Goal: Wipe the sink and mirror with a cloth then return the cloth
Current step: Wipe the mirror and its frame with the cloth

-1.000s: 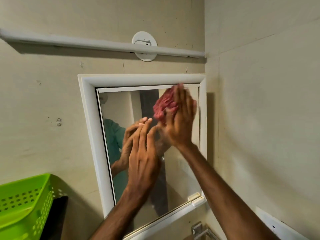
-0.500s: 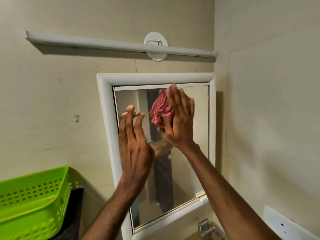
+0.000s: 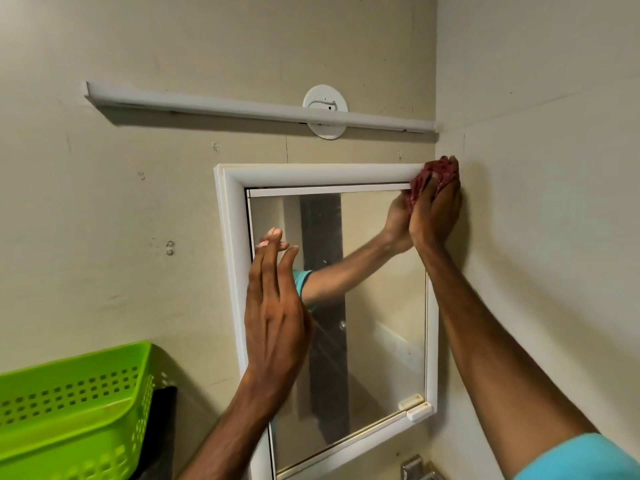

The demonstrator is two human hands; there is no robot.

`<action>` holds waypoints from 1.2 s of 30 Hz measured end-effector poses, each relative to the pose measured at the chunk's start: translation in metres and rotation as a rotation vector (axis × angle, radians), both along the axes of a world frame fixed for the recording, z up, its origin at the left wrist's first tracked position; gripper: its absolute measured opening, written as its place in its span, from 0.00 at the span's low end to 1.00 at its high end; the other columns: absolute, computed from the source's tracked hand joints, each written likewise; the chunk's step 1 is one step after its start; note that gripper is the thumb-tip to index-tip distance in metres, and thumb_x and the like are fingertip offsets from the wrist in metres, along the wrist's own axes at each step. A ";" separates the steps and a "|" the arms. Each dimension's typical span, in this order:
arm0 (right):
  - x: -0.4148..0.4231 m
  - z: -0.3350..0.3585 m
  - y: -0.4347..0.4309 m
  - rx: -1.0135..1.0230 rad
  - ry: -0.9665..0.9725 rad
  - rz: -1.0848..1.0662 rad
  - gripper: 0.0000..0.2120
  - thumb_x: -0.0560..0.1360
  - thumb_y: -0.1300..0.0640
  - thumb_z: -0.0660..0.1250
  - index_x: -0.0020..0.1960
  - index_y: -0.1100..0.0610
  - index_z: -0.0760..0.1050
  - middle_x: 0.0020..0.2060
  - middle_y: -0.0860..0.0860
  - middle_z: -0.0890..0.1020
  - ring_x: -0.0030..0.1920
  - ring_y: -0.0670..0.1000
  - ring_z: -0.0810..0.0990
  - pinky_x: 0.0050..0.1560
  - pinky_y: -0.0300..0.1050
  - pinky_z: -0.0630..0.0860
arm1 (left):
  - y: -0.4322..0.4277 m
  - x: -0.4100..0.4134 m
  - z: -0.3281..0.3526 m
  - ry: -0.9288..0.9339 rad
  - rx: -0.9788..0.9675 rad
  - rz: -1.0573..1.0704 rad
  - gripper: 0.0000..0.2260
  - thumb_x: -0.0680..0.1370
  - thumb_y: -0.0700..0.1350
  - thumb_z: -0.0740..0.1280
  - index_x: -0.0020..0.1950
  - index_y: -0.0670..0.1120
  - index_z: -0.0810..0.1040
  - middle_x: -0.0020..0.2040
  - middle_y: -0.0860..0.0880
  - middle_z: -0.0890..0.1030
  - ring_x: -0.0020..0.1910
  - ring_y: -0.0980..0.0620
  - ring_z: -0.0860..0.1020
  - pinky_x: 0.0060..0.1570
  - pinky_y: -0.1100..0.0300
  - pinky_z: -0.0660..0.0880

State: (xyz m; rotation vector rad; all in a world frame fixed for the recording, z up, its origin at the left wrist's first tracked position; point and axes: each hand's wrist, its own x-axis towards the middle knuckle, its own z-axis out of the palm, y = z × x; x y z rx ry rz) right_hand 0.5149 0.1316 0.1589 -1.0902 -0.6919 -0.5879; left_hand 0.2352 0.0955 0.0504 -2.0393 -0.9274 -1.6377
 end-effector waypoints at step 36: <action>-0.133 -0.024 -0.006 -0.238 -0.950 -0.034 0.31 0.83 0.48 0.65 0.83 0.54 0.60 0.84 0.56 0.59 0.85 0.58 0.52 0.80 0.71 0.50 | -0.010 -0.012 0.006 -0.270 0.022 -0.067 0.36 0.84 0.59 0.39 0.76 0.33 0.64 0.79 0.35 0.59 0.79 0.37 0.58 0.78 0.45 0.59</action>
